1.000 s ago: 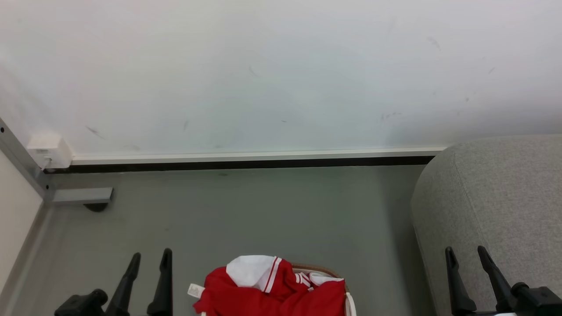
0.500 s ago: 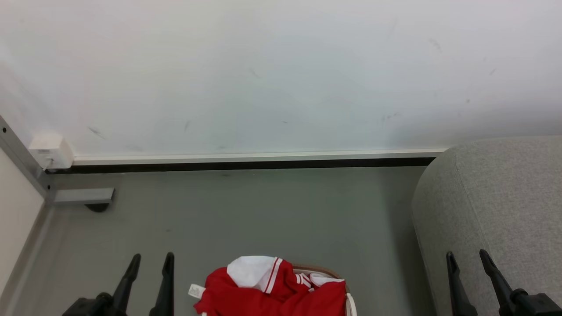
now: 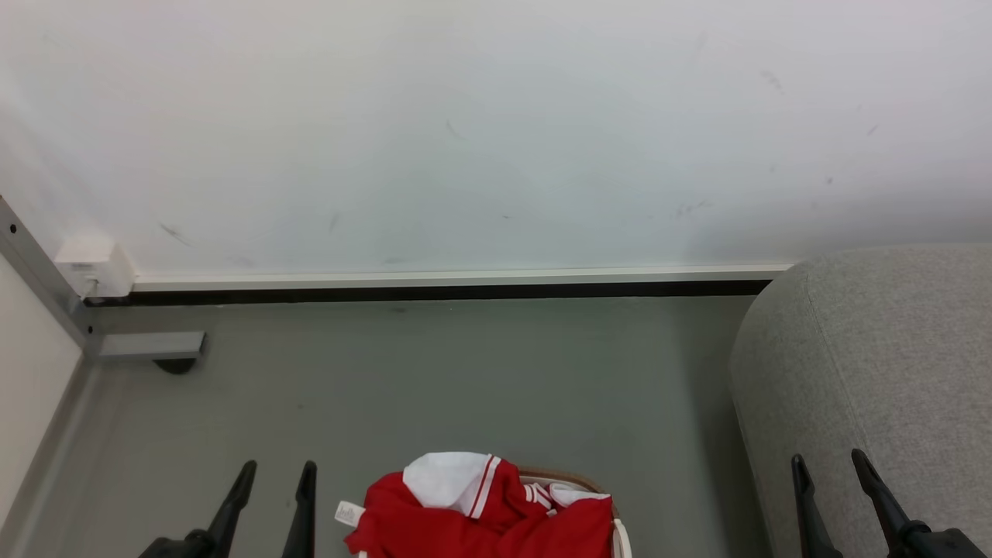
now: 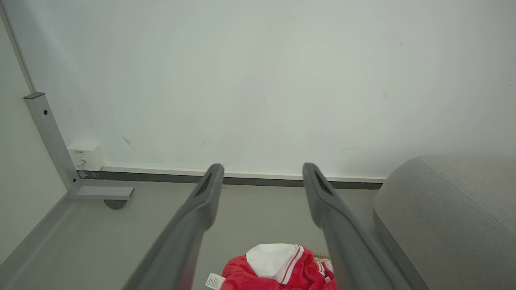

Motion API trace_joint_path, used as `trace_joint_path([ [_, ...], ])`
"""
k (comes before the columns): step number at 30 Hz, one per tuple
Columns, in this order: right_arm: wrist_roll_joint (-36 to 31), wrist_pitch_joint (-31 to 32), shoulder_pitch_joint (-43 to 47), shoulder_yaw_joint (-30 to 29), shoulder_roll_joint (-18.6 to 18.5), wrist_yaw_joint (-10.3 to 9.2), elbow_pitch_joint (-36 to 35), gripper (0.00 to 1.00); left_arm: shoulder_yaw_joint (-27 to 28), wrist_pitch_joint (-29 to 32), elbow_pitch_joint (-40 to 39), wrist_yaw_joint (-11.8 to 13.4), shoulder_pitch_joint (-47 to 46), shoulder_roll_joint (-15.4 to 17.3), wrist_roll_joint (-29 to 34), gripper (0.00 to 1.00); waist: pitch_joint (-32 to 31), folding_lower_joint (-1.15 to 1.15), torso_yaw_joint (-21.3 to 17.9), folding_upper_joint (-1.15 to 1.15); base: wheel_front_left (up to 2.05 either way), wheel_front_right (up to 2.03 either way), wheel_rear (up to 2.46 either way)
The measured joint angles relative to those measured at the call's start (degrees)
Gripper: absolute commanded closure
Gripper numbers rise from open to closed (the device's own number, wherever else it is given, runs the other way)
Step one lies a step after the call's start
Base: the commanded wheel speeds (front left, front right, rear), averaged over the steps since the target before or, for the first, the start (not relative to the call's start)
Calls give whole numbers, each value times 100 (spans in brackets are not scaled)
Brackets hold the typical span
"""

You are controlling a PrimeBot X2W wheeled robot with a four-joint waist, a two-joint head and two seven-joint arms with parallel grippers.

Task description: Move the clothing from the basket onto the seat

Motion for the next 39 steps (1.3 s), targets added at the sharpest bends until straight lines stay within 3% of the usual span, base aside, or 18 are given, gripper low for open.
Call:
trace_joint_path([
  [10, -293, -111, -15, -24, -1, 0, -46, 0, -100, -114, -81, -14, 28, 122, 339, 0, 171, 0, -7, 0, 0, 0, 0],
  [21, -546, -158, -807, -110, -2, 0, -428, 0, -407, -157, -259, -15, -1000, 662, 291, 0, 1443, 0, -100, 0, 0, 0, 0],
  [26, -625, -158, -1255, -278, -4, 0, -701, 0, -1073, -157, -177, -15, -1730, 1092, 170, 0, 2264, 1, -155, 0, 0, 0, 0],
  [32, -904, -158, -1706, -279, -8, 0, -981, 0, -2419, -157, 377, -15, -2841, 1593, 244, 0, 3276, 2, -195, 0, 0, 0, 0],
  [39, -1009, -158, -2162, -135, -9, 0, -1306, 0, -3610, -27, 1107, -15, -3977, 1718, 214, 0, 4281, 2, -292, 0, 0, 0, 0],
])
